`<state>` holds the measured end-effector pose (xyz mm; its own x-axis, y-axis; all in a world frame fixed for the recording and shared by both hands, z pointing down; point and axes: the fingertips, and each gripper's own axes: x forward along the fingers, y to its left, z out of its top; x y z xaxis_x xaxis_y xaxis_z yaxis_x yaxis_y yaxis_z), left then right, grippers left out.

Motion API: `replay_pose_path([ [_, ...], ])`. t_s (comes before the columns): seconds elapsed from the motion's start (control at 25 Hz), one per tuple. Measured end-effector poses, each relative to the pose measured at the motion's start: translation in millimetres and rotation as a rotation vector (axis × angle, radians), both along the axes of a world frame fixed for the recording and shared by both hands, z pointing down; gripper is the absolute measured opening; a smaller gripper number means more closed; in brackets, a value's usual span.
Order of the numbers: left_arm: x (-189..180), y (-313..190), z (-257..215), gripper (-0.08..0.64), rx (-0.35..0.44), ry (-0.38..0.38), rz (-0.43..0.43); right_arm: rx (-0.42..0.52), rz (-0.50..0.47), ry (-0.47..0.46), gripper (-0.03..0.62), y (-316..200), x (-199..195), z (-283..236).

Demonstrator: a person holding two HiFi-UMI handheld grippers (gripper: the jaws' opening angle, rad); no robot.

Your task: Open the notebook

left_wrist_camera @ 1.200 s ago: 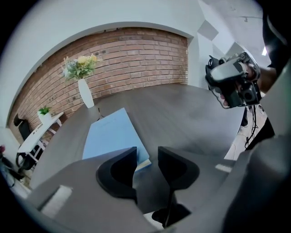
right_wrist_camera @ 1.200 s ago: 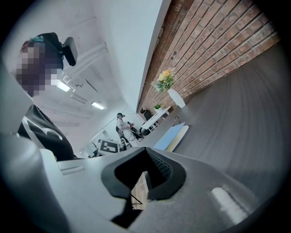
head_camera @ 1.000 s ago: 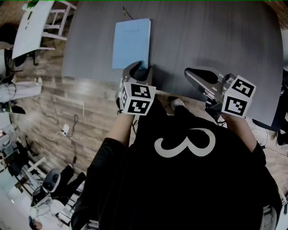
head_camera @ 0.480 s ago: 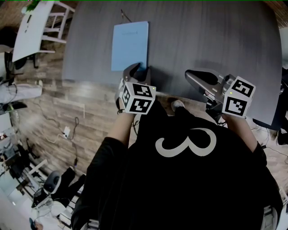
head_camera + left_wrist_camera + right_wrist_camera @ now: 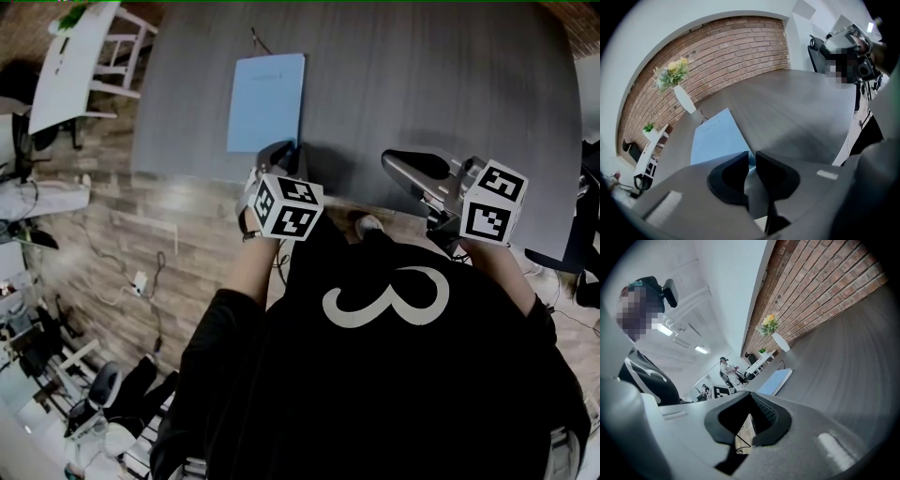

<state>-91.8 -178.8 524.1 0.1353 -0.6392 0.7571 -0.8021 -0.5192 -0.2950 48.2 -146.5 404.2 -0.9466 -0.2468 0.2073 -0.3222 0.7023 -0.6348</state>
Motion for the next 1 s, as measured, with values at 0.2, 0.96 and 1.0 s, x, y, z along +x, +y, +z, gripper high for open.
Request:
replay_pose_path([
  [0.2,-3.2,-3.3,-2.7,0.046,-0.01,0.037,-0.015,0.005,-0.005,0.002,0.002,-0.1,-0.5,-1.8],
  [0.96,-22.0,-7.3,-67.1,0.032,0.124,0.116,-0.094,0.049,0.005,-0.01,0.002,4.6,6.1,-24.3],
  [1.0,-24.5,-7.7,-70.2,0.032,0.133,0.123,-0.101,0.051,0.004,-0.012,0.002,4.5,5.1,-25.4],
])
